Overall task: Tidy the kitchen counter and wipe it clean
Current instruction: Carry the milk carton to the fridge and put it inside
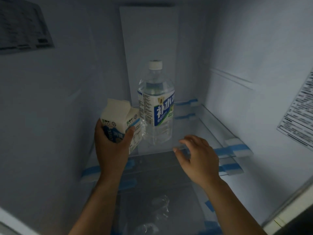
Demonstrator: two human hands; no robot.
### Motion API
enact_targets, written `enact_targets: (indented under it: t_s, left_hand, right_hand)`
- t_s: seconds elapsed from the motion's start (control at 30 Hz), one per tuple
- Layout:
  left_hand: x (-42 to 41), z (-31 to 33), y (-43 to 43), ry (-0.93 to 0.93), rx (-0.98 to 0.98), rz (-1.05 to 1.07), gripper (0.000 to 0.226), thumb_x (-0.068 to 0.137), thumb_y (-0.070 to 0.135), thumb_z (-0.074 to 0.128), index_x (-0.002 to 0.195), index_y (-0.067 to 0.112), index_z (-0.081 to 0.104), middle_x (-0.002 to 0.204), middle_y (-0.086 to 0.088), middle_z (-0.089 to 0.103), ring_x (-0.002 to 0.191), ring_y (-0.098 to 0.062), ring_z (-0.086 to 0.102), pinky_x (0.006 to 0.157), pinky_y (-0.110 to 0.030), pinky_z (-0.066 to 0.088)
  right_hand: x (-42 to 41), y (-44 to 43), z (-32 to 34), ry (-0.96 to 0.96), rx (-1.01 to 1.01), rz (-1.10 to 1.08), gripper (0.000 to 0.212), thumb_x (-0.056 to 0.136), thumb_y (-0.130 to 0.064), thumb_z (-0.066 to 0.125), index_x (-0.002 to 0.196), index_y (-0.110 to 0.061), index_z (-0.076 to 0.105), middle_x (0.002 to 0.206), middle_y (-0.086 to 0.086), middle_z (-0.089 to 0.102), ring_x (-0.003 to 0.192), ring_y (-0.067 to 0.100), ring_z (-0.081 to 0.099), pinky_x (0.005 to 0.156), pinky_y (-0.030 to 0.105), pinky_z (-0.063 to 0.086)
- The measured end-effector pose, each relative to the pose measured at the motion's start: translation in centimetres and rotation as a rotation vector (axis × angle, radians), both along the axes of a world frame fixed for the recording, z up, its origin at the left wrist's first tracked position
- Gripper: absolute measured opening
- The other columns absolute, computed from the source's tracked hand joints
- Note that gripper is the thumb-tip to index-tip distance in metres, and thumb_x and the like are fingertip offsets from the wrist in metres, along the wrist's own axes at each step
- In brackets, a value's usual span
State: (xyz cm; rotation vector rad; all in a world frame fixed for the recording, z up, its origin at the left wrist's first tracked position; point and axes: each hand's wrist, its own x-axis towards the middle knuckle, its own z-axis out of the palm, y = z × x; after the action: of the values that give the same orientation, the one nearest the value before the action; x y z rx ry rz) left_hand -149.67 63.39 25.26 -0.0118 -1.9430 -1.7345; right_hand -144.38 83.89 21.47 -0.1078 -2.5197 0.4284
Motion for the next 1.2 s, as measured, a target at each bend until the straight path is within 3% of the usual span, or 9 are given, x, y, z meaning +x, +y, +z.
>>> enact_targets:
  t_s: [0.17,0.33,0.53,0.6,0.7,0.83,0.93,1.03,1.2]
  left_hand:
    - [0.1,-0.4,-0.8,0.007,-0.048,-0.048,0.083,0.070,0.037,0.077,0.139,0.032,0.032,0.137,0.008,0.047,0.122,-0.008,0.048,0.101,-0.041,0.044]
    - [1.3,-0.2,-1.4,0.019,-0.170,-0.032,0.098,0.070,0.037,0.076,0.147,0.028,0.015,0.145,0.007,0.031,0.121,0.006,0.028,0.096,-0.016,0.029]
    - [3.6,0.7,-2.1,0.117,-0.240,-0.039,0.088,0.074,0.039,0.073,0.144,0.026,0.022,0.134,0.016,0.027,0.123,0.004,0.026,0.099,-0.014,0.027]
    - [5.0,0.9,-2.1,0.181,-0.256,-0.067,0.080,0.075,0.048,0.065,0.141,0.022,0.029,0.136,0.013,0.031,0.128,-0.004,0.033,0.106,-0.024,0.032]
    - [7.5,1.3,-1.7,0.272,-0.214,-0.207,0.056,0.079,0.049,0.055,0.128,0.023,0.043,0.132,0.007,0.046,0.124,-0.009,0.045,0.105,-0.034,0.039]
    - [11.5,1.9,1.2,0.342,-0.263,-0.526,0.038,0.083,0.044,0.053,0.115,0.024,0.053,0.116,0.015,0.057,0.113,0.001,0.052,0.097,-0.022,0.041]
    - [16.1,2.0,4.7,0.411,-0.345,-0.789,0.031,0.083,0.042,0.054,0.110,0.027,0.054,0.110,0.016,0.058,0.104,0.006,0.054,0.088,-0.009,0.039]
    - [21.7,1.7,8.4,0.609,-0.488,-1.010,0.031,0.084,0.034,0.056,0.112,0.022,0.057,0.111,0.007,0.059,0.104,-0.004,0.054,0.092,-0.011,0.037]
    - [27.4,1.5,12.0,0.779,-0.676,-1.122,0.039,0.084,0.041,0.053,0.120,0.025,0.057,0.121,0.002,0.059,0.117,-0.013,0.050,0.097,-0.018,0.034]
  right_hand:
    - [0.1,-0.1,0.1,-0.023,0.030,-0.006,0.043,0.083,-0.051,0.042,0.100,-0.020,0.066,0.108,0.001,0.067,0.098,0.023,0.061,0.073,0.027,0.043]
    - [0.4,-0.4,0.3,-0.011,0.037,-0.008,0.043,0.083,-0.050,0.041,0.100,-0.019,0.066,0.108,0.002,0.067,0.098,0.024,0.061,0.074,0.029,0.045]
    - [2.2,-0.4,1.6,0.013,-0.023,-0.033,0.047,0.082,-0.048,0.045,0.096,-0.007,0.065,0.096,0.012,0.067,0.090,0.032,0.061,0.080,0.038,0.049]
    - [4.7,-0.8,3.0,0.083,-0.060,-0.084,0.047,0.083,-0.047,0.045,0.100,-0.007,0.065,0.099,0.012,0.066,0.094,0.031,0.059,0.081,0.039,0.048]
    - [10.0,-1.8,5.9,0.172,-0.072,-0.169,0.043,0.086,-0.045,0.049,0.111,-0.012,0.060,0.112,0.007,0.063,0.106,0.024,0.054,0.086,0.035,0.045]
    - [18.1,-2.2,8.5,0.230,-0.011,-0.317,0.037,0.086,-0.042,0.054,0.112,-0.016,0.058,0.112,0.004,0.060,0.103,0.022,0.052,0.078,0.028,0.040]
    - [25.9,-2.1,9.2,0.149,-0.034,-0.432,0.036,0.084,-0.040,0.057,0.112,-0.018,0.058,0.109,0.001,0.061,0.099,0.019,0.053,0.077,0.026,0.035]
    - [35.3,-2.5,8.7,0.098,0.018,-0.610,0.036,0.083,-0.040,0.057,0.114,-0.021,0.057,0.113,-0.004,0.060,0.102,0.016,0.054,0.080,0.024,0.034]
    - [44.3,-2.9,8.5,-0.029,-0.011,-0.765,0.035,0.083,-0.042,0.059,0.111,-0.021,0.057,0.099,-0.005,0.056,0.087,0.009,0.048,0.075,0.025,0.038]
